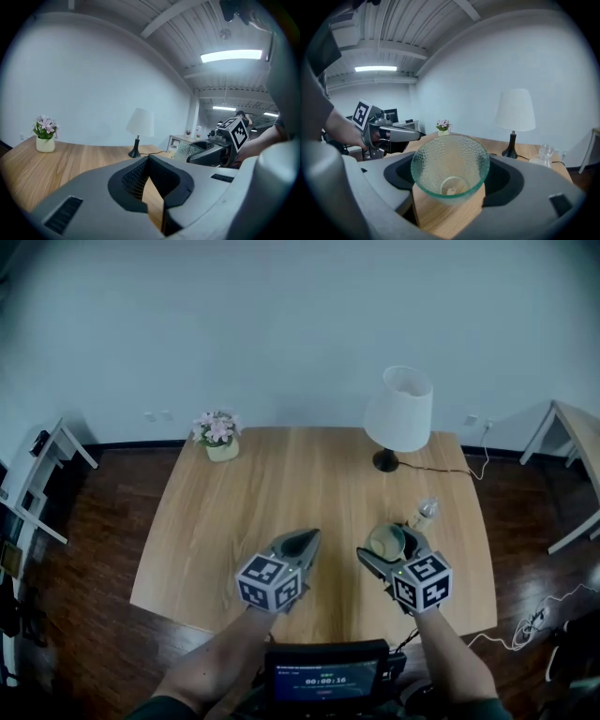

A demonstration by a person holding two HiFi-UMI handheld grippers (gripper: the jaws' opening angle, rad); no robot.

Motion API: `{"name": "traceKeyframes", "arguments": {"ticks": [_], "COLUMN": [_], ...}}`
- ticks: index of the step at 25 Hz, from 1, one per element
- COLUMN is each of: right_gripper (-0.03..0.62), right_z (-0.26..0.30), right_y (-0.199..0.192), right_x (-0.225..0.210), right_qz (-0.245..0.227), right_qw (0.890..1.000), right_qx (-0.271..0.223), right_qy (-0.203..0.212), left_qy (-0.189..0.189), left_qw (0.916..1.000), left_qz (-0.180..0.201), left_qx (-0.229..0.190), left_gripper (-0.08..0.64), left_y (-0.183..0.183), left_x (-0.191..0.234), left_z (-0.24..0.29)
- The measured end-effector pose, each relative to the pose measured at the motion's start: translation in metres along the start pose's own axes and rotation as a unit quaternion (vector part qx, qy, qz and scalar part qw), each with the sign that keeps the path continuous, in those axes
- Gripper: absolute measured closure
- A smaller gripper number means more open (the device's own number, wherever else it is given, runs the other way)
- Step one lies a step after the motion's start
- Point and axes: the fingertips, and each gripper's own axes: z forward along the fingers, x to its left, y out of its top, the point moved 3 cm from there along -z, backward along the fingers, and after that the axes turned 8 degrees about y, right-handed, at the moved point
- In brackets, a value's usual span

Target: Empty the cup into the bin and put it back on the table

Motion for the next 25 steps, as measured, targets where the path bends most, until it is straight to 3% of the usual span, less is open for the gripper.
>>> {"name": "traceKeyframes", "arguments": {"ticks": [4, 8, 13, 25], "right_gripper": [0.189, 0.187, 0.189, 0.189], "right_z": [-0.019, -0.041, -0.066, -0.137], "right_y": [0.020, 0.036, 0.049, 0.043], "right_x": [0.010, 0.019, 0.025, 0.019], "right_qz": [-0.004, -0.004, -0.018, -0.006], "right_qw": [1.000, 1.000, 0.999, 0.998], "right_qx": [-0.012, -0.026, -0.029, -0.023], "right_qy": [0.000, -0.005, -0.015, -0.066], "left_qy": [-0.021, -0.029, -0.060, -0.169], "left_qw": [0.9994, 0.9976, 0.9948, 0.9785], "left_qz": [0.001, 0.028, 0.026, 0.033], "left_qx": [-0.029, -0.057, -0.077, -0.114], "left_gripper": [0.568, 0.568, 0.568, 0.568], "left_y": [0.023, 0.044, 0.064, 0.096], "left_x": [-0.014, -0.034, -0.059, -0.136], "left_z": [-0.006, -0.014, -0.017, -0.013]}}
